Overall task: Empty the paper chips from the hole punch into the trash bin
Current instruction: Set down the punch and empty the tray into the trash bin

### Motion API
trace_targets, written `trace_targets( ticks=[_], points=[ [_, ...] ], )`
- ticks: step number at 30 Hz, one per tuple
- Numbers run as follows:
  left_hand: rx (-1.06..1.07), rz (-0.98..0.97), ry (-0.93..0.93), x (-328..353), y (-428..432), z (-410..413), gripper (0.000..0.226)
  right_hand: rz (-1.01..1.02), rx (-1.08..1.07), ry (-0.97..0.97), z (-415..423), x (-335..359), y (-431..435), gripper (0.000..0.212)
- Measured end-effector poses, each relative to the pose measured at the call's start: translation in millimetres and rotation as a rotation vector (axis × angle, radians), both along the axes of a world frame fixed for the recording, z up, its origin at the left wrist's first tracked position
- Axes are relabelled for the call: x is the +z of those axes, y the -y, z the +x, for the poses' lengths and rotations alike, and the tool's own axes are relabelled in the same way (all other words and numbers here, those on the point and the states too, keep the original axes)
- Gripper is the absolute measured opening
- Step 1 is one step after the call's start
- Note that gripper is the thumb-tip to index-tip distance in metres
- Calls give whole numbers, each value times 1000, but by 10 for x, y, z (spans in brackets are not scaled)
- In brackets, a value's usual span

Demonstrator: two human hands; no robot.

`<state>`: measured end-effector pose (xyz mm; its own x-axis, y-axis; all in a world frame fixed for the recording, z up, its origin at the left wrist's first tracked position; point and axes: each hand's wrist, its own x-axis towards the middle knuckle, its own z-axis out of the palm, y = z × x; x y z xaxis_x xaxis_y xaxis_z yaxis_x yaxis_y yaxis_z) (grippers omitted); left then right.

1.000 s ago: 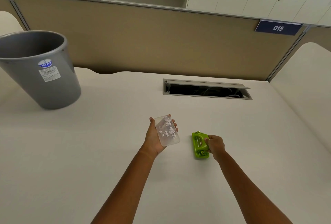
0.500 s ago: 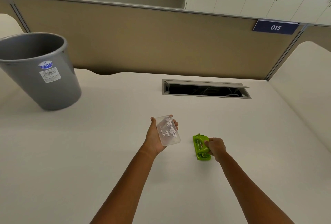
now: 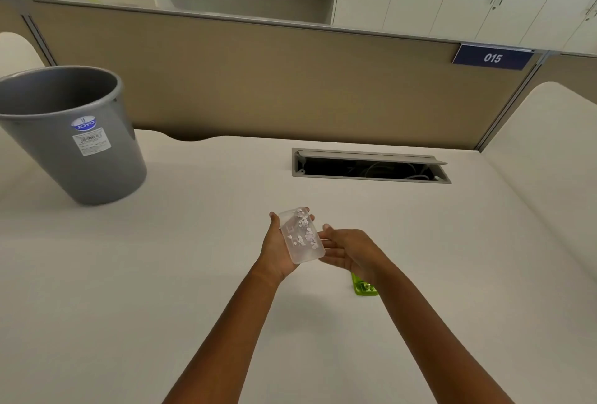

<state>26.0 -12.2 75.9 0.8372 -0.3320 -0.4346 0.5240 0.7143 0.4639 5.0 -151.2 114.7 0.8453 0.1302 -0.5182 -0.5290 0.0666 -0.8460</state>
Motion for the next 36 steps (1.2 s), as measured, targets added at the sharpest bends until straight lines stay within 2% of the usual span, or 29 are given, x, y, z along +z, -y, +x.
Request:
trace_targets(
  ticks=[3, 8, 16, 23, 28, 31, 34, 36],
  points=[
    [19, -32, 15, 26, -55, 5, 61, 147, 61, -56, -18, 40, -95, 17],
    [73, -19, 22, 76, -149, 39, 62, 323, 18, -77, -18, 49, -250, 22],
    [60, 53, 19, 168, -462, 106, 68, 314, -9, -55, 74, 158, -583, 20],
    [145, 116, 49, 251, -979, 198, 59, 334, -20, -54, 240, 243, -990, 14],
    [320, 383, -17, 299, -1489, 320, 53, 341, -12, -59, 406, 261, -1315, 13],
    [537, 593, -100, 328, -1879, 462, 37, 339, -9, -60, 518, 286, -1514, 14],
    [713, 941, -163, 378, -2288, 594, 38, 318, 5, -62, 634, 348, -1725, 12],
    [798, 1214, -133, 472, -2544, 638, 42, 318, 23, -69, 724, 404, -1894, 12]
  ],
)
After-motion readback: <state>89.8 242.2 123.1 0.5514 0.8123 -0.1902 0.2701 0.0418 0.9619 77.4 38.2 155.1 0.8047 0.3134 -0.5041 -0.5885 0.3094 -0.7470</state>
